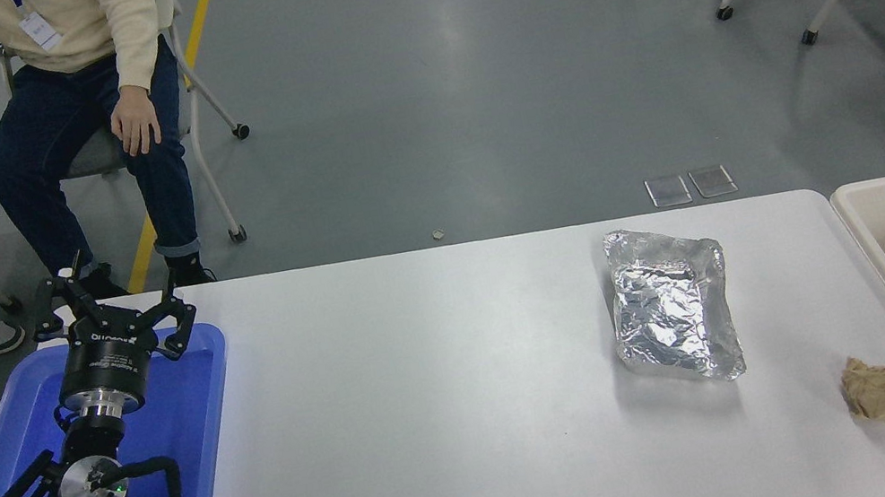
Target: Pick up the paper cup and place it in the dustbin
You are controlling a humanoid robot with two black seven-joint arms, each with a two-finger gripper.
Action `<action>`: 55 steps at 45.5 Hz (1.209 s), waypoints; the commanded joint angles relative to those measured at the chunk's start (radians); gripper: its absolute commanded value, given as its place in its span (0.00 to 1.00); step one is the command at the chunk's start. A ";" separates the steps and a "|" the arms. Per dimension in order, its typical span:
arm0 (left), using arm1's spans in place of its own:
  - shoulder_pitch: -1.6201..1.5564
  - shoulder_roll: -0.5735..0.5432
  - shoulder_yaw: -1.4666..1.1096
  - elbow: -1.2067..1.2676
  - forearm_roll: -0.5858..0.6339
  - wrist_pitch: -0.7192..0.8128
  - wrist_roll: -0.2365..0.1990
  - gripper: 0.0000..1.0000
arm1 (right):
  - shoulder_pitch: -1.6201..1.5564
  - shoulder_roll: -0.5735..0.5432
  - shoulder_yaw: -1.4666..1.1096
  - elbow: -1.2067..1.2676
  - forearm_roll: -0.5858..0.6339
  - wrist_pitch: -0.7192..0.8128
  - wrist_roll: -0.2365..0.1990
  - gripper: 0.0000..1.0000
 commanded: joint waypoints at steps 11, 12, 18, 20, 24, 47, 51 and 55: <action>0.000 0.000 -0.001 0.000 0.000 0.000 0.000 1.00 | 0.310 -0.148 -0.120 0.464 -0.024 -0.003 0.000 1.00; -0.001 0.000 -0.001 0.000 0.000 0.000 0.000 1.00 | 0.333 -0.148 -0.137 0.484 -0.023 -0.001 0.000 1.00; -0.001 0.000 -0.001 0.000 0.000 0.000 0.000 1.00 | 0.487 -0.146 -0.267 0.628 -0.023 0.035 0.000 1.00; 0.000 0.000 -0.001 0.000 -0.001 0.000 0.000 1.00 | 0.547 -0.141 -0.315 0.677 -0.023 0.048 0.000 1.00; 0.000 -0.001 -0.001 0.000 0.000 0.000 0.000 1.00 | 0.664 -0.143 -0.398 0.777 -0.021 0.089 0.000 1.00; 0.000 0.000 -0.001 0.000 0.000 0.000 0.000 1.00 | 1.195 0.076 -0.590 1.009 -0.009 0.646 0.000 1.00; 0.000 0.000 -0.001 0.000 0.000 0.000 0.000 1.00 | 1.244 0.101 -0.581 1.024 -0.006 0.663 0.000 1.00; -0.001 0.000 -0.001 0.000 0.000 0.000 0.000 1.00 | 1.265 0.116 -0.574 1.026 -0.004 0.663 0.000 1.00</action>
